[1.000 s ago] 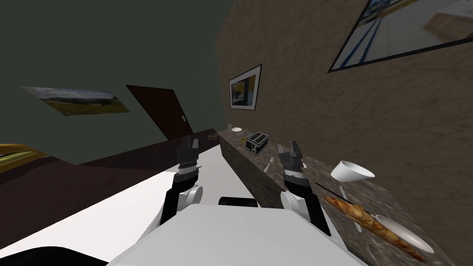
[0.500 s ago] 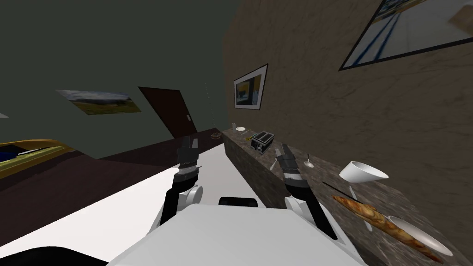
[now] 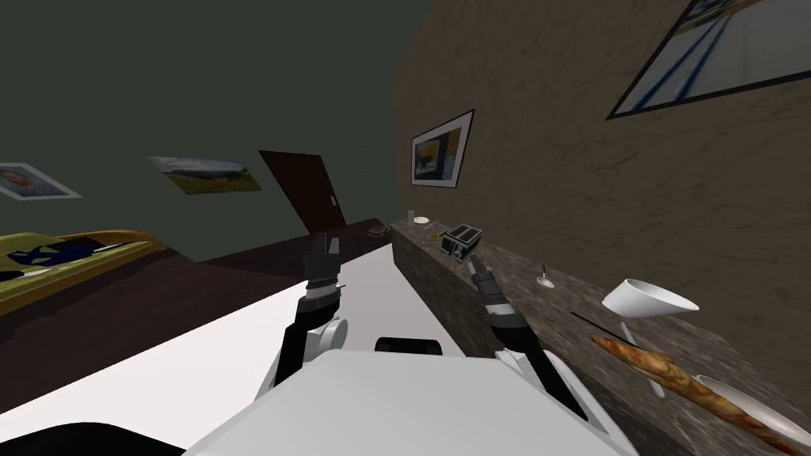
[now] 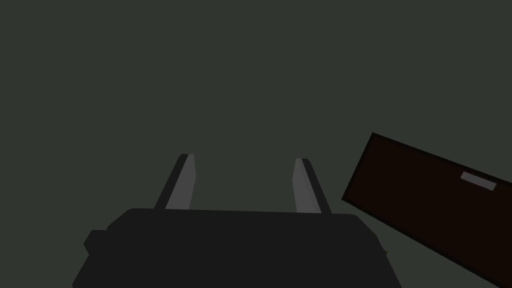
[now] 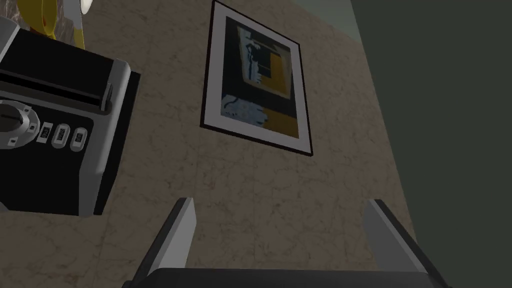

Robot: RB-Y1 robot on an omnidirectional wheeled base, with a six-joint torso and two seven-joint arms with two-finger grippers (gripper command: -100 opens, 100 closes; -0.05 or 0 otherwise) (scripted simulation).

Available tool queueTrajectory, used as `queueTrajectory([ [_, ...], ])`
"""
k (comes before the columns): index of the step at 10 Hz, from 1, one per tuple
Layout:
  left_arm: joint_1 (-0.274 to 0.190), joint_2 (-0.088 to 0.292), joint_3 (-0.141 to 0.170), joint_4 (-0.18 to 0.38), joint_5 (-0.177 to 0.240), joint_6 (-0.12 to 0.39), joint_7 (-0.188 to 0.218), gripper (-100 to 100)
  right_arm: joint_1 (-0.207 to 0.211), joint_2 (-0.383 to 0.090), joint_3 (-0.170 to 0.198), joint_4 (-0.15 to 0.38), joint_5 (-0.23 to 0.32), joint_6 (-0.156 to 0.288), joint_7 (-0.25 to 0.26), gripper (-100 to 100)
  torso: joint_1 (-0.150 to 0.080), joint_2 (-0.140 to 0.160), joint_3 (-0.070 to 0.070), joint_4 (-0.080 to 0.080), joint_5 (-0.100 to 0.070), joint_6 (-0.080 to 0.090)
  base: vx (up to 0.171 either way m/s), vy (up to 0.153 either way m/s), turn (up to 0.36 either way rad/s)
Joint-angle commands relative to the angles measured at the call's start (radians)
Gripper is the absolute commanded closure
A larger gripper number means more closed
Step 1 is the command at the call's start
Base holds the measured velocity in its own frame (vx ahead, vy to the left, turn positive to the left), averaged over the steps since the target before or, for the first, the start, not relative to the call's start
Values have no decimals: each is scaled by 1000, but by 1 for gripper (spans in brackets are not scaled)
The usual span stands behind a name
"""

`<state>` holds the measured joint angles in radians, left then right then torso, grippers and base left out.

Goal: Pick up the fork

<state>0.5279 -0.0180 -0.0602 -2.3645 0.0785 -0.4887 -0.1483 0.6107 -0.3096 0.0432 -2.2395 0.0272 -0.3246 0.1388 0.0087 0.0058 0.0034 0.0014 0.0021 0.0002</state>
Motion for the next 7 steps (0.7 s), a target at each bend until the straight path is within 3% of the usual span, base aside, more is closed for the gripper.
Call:
queueTrajectory([
  [1, 0, 0, 0, 0, 0, 0, 0, 0, 17, -50, 5, 11, 21, 12, 36, -100, 0, 0, 0, 0, 0, 0, -74, 116, 68],
  [4, 0, 0, 0, 0, 0, 0, 0, 0, 50, -128, 23, 29, 63, 32, 106, -100, -1, 0, 0, 0, 0, 0, -75, 135, 109],
  [5, 0, 0, 0, 0, 0, 0, 0, 0, 50, -135, 23, 29, 63, 32, 106, -100, -1, 0, 0, 0, 0, 0, -46, 90, 47],
  [7, 0, 0, 0, 0, 0, 0, 0, 0, 82, -205, 43, 49, 107, 51, 171, -100, -2, -2, -1, 0, 0, 0, -42, 148, 150],
])
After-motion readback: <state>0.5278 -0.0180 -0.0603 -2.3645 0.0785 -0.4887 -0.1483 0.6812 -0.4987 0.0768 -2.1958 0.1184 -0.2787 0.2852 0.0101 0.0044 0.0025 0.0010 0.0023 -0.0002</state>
